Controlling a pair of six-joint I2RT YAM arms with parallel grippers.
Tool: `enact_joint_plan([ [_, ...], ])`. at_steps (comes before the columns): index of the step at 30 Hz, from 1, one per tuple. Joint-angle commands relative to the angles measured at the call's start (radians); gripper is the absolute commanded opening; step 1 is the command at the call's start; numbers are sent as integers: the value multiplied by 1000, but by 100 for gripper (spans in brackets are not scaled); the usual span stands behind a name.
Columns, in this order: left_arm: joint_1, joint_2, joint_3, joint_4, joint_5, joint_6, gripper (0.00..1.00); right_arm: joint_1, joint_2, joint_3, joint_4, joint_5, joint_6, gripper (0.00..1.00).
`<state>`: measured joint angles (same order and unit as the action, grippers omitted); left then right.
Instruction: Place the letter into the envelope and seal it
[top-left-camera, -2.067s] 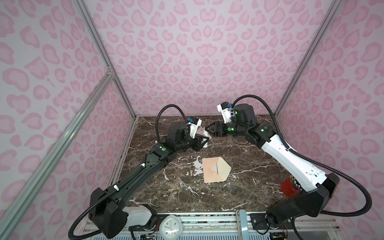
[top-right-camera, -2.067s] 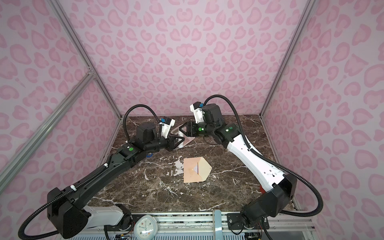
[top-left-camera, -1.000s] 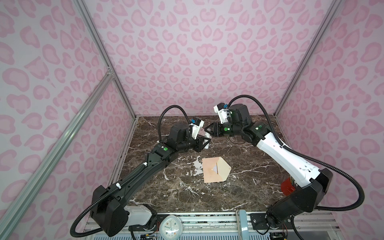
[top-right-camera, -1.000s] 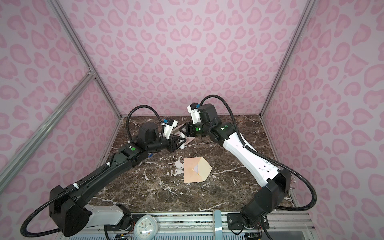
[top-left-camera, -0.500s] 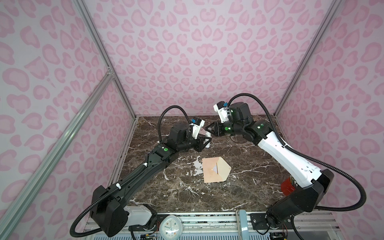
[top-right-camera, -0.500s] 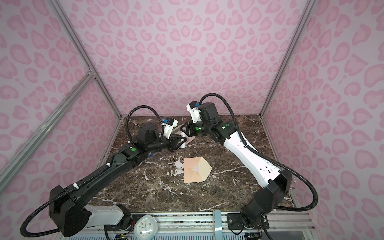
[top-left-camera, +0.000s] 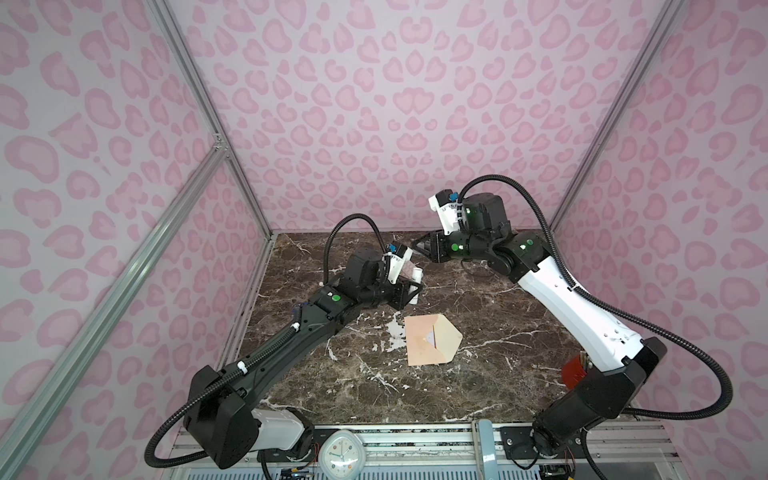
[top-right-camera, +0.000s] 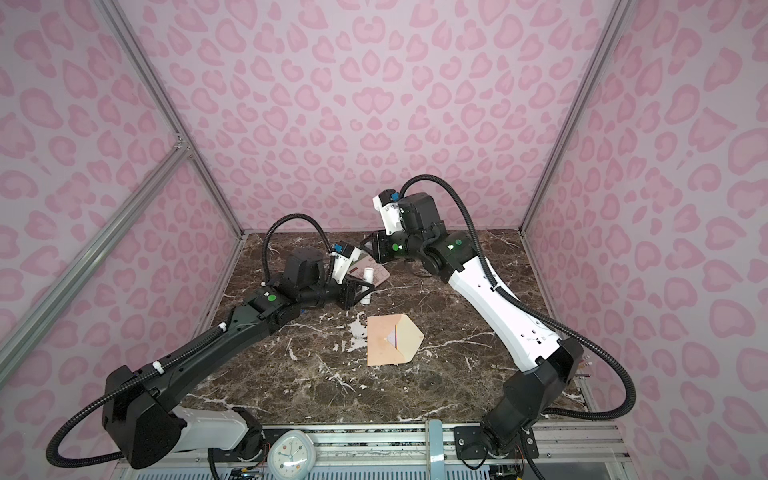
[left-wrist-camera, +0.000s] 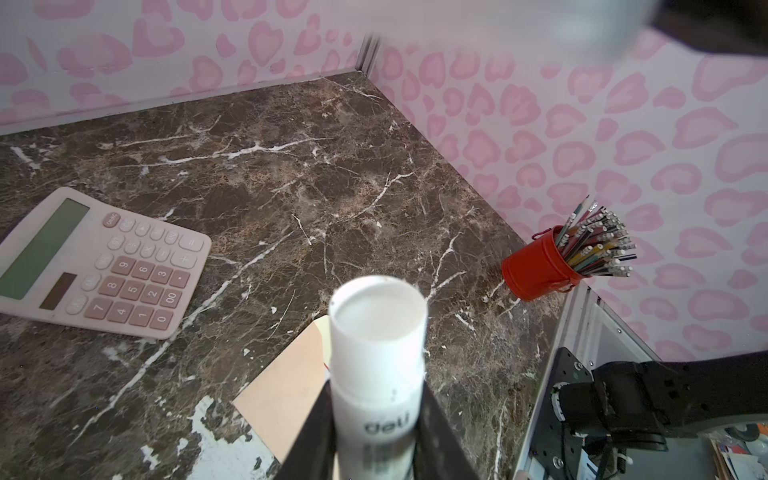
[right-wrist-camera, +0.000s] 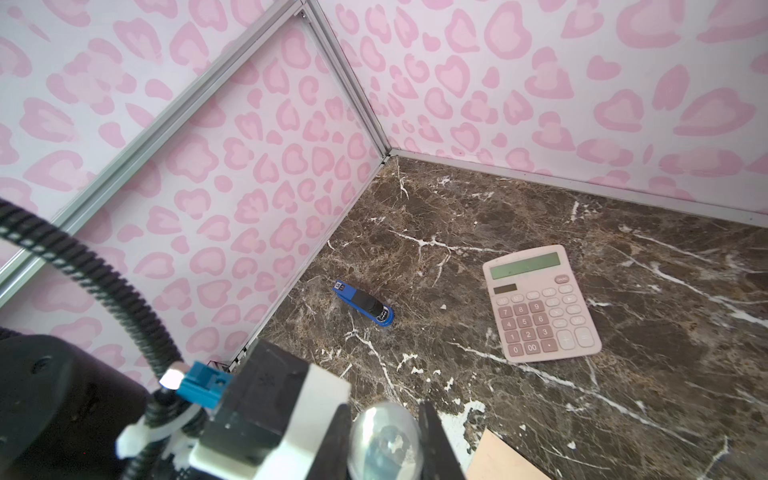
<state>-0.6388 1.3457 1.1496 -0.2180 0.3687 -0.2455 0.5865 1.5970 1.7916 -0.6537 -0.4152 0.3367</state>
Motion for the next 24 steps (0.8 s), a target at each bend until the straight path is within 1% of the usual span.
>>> enact_joint_plan([
  [1,-1,-33,-1,17,-26,-3,4,-63,-48,-115,-2,85,-47,21],
  [5,-1,-71,-1,18,-36,-12,4,-177,-143,-421,136,126,-50,21],
  [8,-1,-93,-2,17,-37,-30,4,-223,-179,-626,267,191,-59,21],
  [10,-1,-101,-4,20,-37,-40,4,-236,-175,-722,342,251,-62,20],
  [14,0,-118,-7,20,-41,-50,4,-247,-118,-827,438,365,-62,21],
  [18,-1,-132,-4,2,-49,-46,4,-247,-49,-883,538,426,-48,21],
  [24,-1,-158,-7,-22,-66,-40,4,-253,39,-915,631,498,-9,21],
])
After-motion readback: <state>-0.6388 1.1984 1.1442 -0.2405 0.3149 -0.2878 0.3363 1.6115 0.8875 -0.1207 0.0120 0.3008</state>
